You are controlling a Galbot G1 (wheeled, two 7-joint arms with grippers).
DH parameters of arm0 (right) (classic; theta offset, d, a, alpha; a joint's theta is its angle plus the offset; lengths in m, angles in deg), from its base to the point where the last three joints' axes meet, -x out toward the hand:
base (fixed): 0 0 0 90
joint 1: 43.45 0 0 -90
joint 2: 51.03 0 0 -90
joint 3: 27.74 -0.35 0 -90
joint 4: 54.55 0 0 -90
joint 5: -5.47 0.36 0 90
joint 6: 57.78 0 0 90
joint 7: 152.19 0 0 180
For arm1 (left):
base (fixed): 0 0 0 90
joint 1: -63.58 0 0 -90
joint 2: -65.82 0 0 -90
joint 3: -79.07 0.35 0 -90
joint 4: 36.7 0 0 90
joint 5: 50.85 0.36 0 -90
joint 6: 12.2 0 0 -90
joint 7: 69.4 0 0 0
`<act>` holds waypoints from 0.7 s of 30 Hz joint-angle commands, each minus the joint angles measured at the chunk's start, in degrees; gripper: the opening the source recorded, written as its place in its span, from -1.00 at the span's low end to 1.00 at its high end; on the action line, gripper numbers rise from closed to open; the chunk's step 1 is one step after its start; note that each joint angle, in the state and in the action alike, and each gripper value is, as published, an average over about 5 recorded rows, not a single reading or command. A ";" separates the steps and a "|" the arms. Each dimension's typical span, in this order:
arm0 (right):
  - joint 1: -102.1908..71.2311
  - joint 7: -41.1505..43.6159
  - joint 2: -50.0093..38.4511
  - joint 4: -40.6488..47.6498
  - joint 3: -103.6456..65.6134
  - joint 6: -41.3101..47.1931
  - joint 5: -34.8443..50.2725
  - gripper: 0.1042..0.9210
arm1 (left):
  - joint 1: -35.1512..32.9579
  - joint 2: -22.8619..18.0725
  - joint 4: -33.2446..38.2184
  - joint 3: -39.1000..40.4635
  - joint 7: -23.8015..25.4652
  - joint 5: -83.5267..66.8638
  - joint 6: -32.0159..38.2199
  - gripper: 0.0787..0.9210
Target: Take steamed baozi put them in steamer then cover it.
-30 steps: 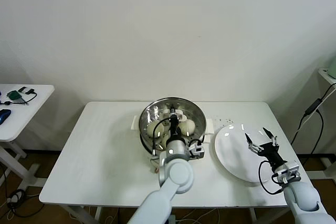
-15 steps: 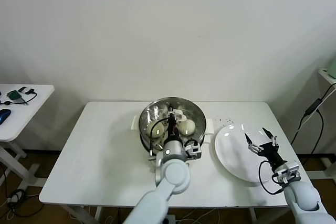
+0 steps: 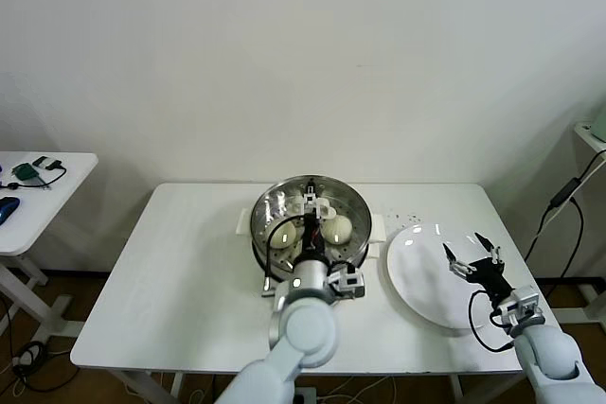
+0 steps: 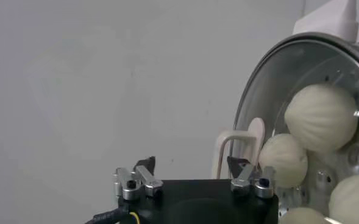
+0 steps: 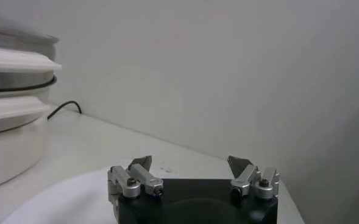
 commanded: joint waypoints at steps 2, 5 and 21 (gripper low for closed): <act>0.02 -1.12 -0.45 -1.88 -0.15 5.53 0.01 0.76 | -4.46 6.71 10.58 0.44 -0.14 -5.20 -2.80 0.73; -0.30 -1.14 -0.45 -2.59 -0.18 5.01 0.26 0.76 | -5.56 10.01 13.27 -1.16 -4.52 -10.54 -2.80 0.76; -4.72 -1.38 1.27 -7.80 -2.17 2.86 0.43 0.76 | -28.16 13.40 23.18 -36.51 -27.65 -63.86 27.46 0.77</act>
